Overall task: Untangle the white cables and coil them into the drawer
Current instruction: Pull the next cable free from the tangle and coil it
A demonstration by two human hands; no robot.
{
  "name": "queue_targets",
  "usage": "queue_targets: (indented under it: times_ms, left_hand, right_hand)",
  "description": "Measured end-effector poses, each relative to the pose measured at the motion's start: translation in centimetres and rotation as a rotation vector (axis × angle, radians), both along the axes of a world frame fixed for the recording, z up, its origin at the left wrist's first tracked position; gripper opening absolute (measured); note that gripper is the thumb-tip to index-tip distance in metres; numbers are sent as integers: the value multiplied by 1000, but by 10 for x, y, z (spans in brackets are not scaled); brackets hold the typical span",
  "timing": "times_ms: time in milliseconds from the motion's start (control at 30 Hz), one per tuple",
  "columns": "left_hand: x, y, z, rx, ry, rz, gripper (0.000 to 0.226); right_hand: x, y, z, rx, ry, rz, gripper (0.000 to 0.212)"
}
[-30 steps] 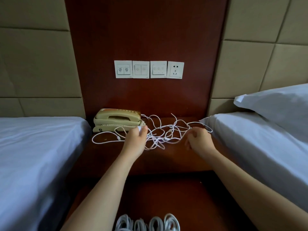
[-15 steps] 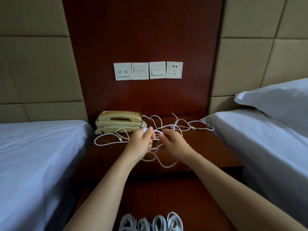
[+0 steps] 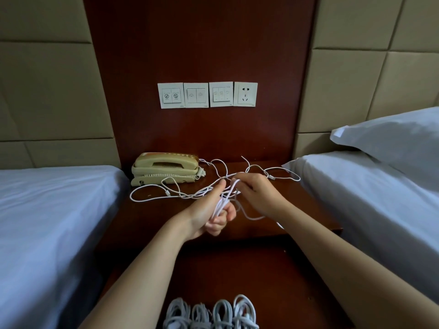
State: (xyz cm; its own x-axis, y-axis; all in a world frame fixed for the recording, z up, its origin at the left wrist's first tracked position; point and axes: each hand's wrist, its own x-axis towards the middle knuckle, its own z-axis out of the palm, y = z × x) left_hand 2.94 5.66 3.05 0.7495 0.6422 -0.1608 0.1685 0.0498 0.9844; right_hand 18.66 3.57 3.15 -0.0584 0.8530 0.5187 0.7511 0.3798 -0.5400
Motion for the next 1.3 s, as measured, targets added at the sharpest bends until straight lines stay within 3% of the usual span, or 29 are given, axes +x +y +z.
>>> queue_targets:
  times_ms: [200,300,533,767,900,1033,1233,1300]
  left_hand:
    - [1,-6,6,-69,-68,-105,70]
    - [3,-12,8,-93,-114,-114,65]
    - [3,-8,10,-220,-394,72,65]
    - [8,-8,17,-315,-553,249,57]
    - [9,-2,19,-324,-641,391,55]
    - [3,7,20,-294,-696,526,53]
    - [6,18,17,-127,-575,654,52]
    - [7,22,14,-74,-521,691,51]
  right_hand:
    - [-2,-3,-9,-156,-157,-86,17]
    - [-9,-5,-13,-246,-315,-130,24]
    - [-22,-12,-13,-220,-614,-156,27]
    - [-31,-24,-14,-193,-836,-138,27]
    - [-38,-32,-10,-233,-724,-104,18]
    - [-36,-40,0,-375,-497,62,8]
    - [-38,-53,12,-521,16,277,28]
    - [-40,-55,15,-521,105,301,23]
